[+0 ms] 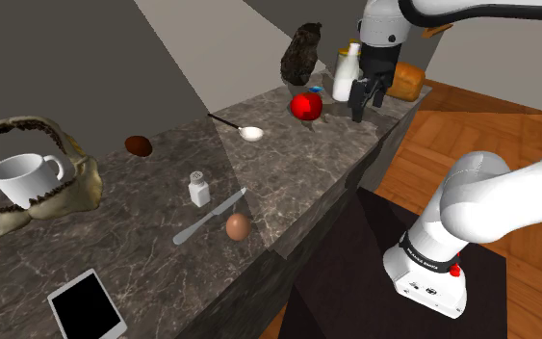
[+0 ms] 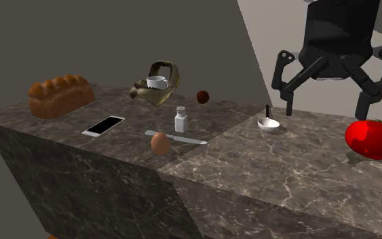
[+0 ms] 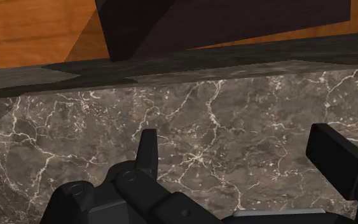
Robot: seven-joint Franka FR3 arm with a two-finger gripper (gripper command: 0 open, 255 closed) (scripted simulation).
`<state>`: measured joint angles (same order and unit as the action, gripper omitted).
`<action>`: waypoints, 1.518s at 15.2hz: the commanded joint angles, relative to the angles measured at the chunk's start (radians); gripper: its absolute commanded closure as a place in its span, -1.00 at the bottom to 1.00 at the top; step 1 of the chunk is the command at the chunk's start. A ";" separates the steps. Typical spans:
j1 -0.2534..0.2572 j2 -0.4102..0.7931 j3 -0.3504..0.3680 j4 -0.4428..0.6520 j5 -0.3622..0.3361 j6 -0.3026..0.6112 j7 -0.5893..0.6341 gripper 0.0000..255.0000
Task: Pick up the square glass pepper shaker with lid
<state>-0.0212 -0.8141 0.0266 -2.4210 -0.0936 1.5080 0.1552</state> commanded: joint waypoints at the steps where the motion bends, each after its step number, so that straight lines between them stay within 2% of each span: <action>1: 0.000 0.000 0.000 0.000 0.000 0.000 0.000 -1.00; 12: 0.047 0.329 0.161 0.123 0.134 0.169 0.221 -1.00; 17: 0.061 0.503 0.223 0.227 0.157 0.228 0.317 -1.00; 23: 0.082 0.726 0.284 0.392 0.150 0.274 0.432 -1.00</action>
<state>0.0558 -0.1232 0.3001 -2.0571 0.0576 1.7776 0.5659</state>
